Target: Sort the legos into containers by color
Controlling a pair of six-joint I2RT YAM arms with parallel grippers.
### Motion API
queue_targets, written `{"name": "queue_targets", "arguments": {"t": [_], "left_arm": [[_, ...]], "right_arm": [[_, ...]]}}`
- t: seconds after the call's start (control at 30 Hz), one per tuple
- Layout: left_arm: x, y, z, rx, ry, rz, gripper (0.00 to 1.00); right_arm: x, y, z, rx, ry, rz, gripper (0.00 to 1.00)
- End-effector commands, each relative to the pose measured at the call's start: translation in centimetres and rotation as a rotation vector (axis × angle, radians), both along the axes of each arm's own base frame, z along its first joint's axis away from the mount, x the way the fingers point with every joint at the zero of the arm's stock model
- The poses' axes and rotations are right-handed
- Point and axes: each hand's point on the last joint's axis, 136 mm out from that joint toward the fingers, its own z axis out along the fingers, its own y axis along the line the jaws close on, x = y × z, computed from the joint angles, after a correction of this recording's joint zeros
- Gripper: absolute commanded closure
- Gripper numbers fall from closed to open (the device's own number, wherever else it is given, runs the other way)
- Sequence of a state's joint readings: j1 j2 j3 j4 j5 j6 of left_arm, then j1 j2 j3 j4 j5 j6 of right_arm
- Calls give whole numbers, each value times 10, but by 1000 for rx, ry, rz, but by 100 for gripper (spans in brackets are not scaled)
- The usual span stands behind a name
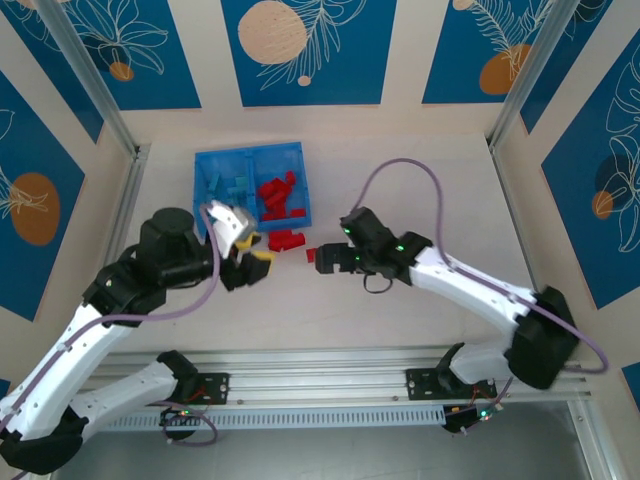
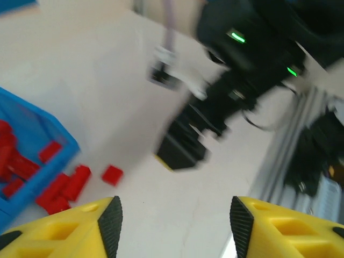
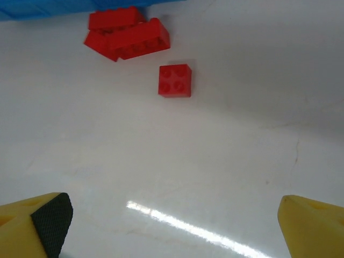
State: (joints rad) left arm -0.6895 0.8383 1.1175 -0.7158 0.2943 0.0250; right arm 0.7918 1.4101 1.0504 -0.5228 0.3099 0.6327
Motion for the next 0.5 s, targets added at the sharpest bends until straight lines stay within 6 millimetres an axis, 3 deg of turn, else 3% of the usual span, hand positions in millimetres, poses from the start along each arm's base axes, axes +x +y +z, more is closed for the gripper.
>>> {"name": "queue_targets", "arguments": {"t": [0.0,0.17,0.33,0.47], "left_arm": [[-32,7,-48,107,86,-119,39],[-29,10,-66,91,56,-90,31],[-28,1,-77,75,81,-118,8],[-25,12,-85,137,75,-74,0]], "right_arm": [[31,15,-7,-104,-82,7,0],[59,36,-45,-238,-48,11,4],[78,51,-81,-303,-16,30,18],[83,53,-103,-338,29,24,32]]}}
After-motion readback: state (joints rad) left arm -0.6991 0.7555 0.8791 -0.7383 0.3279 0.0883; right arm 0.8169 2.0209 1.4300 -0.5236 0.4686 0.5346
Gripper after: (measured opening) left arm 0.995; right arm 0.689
